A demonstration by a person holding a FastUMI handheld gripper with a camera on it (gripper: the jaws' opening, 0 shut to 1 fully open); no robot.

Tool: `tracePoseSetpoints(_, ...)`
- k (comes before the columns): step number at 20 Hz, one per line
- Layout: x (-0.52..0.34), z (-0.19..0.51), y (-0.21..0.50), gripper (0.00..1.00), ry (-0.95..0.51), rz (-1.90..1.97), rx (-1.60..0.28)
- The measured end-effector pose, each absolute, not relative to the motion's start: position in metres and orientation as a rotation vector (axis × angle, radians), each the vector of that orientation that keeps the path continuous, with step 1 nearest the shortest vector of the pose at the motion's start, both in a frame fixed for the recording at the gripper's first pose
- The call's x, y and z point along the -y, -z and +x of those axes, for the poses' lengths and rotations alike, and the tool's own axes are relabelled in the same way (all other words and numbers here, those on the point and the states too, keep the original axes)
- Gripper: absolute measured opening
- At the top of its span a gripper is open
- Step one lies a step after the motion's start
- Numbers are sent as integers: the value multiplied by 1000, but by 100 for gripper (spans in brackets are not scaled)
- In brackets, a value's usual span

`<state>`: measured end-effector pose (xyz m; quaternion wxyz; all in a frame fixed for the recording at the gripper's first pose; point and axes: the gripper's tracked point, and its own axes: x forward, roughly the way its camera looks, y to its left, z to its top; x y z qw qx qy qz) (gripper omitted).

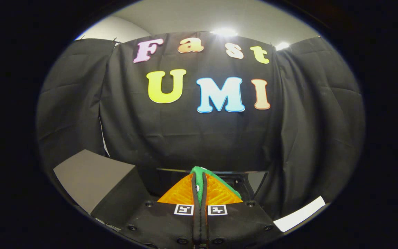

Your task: Put the clothes into the washing machine and then close the washing machine lid.

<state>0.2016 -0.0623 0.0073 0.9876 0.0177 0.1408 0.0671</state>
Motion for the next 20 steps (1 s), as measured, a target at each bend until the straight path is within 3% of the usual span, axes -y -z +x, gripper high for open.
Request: tracePoseSetpoints(20, 74, 202, 201, 2, -117, 67, -665)
